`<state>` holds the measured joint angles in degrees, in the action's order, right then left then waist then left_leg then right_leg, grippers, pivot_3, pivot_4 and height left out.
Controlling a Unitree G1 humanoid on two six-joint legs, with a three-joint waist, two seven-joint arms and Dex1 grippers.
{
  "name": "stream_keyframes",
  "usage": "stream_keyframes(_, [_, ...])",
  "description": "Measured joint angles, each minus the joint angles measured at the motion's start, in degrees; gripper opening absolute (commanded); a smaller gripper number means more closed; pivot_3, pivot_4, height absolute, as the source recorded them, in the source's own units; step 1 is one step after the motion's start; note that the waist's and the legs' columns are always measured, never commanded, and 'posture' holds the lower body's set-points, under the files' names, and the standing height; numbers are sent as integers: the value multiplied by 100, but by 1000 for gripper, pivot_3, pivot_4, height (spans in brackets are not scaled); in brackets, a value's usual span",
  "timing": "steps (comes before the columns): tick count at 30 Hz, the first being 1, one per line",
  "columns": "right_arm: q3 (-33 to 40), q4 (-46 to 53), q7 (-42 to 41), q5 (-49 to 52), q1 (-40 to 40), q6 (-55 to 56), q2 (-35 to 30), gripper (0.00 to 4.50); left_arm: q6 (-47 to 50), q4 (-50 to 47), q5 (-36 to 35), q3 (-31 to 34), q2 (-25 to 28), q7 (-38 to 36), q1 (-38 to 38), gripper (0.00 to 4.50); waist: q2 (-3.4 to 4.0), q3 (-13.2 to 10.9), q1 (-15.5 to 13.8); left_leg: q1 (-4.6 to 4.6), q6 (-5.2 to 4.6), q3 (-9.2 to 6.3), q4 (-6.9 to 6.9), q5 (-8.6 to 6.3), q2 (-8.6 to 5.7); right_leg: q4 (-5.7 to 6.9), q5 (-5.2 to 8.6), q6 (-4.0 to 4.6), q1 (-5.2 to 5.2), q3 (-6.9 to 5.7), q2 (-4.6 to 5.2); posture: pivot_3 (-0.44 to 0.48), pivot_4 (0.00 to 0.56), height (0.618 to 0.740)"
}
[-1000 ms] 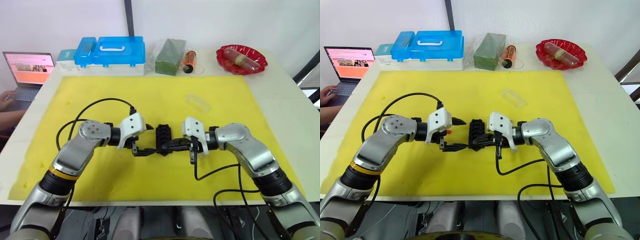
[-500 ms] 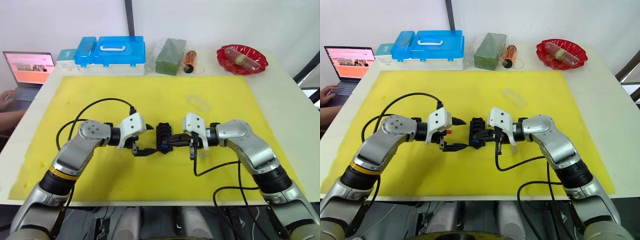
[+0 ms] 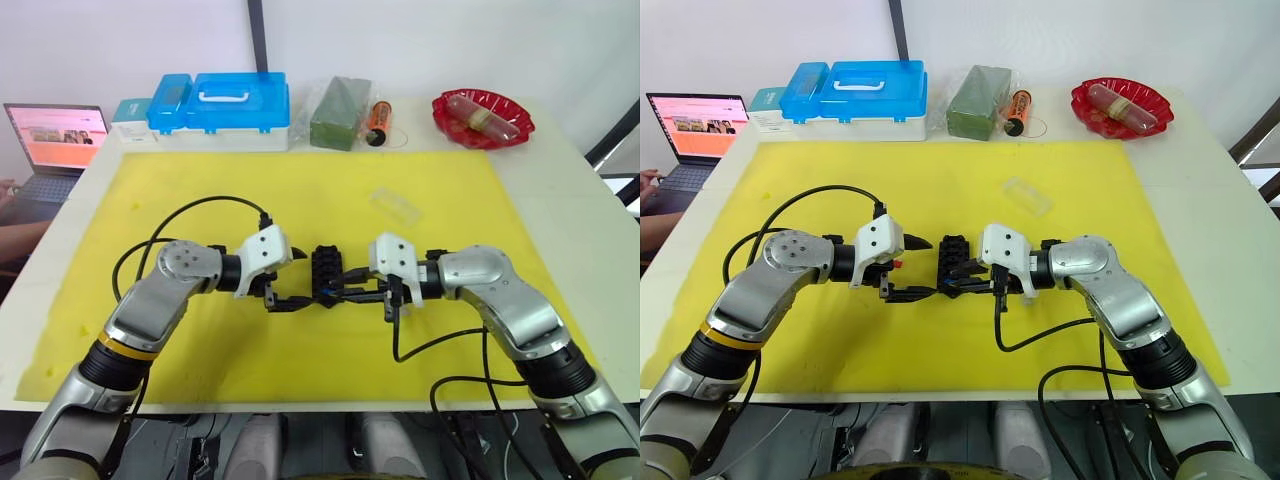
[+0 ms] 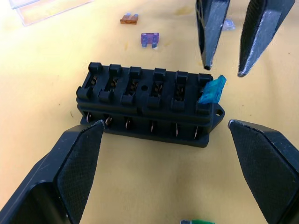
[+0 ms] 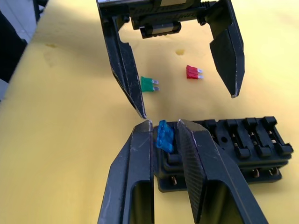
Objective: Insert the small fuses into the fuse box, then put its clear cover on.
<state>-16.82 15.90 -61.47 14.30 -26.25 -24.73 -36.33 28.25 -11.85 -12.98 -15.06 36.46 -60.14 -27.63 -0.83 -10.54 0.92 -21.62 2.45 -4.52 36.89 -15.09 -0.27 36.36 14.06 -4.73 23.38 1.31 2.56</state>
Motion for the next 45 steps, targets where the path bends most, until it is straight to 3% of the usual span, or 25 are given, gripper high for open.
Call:
stream_keyframes(21, [-106,-262,124,-348,102,430,156,942,-1,3,0,0,-3,34,0,4500,0,0,-4,0,0,1,0,0,0,-1,0,0,0,0,0,0,150,740])
stream_keyframes(25, [-105,-270,143,-348,100,436,176,34,-1,3,0,0,-3,39,0,4500,0,0,-4,0,0,1,0,0,0,-1,0,0,0,0,0,0,150,740])
stream_keyframes(35, [-85,-271,119,-274,10,308,213,34,-1,3,0,1,-2,45,0,4500,0,0,-3,0,0,1,0,0,0,-1,0,0,0,0,0,0,150,740])
stream_keyframes(45, [53,-101,-41,293,-495,-865,150,34,-1,7,1,0,-50,60,0,4500,0,0,-11,-1,0,-1,0,0,0,-2,-1,1,-1,0,1,0,150,740])
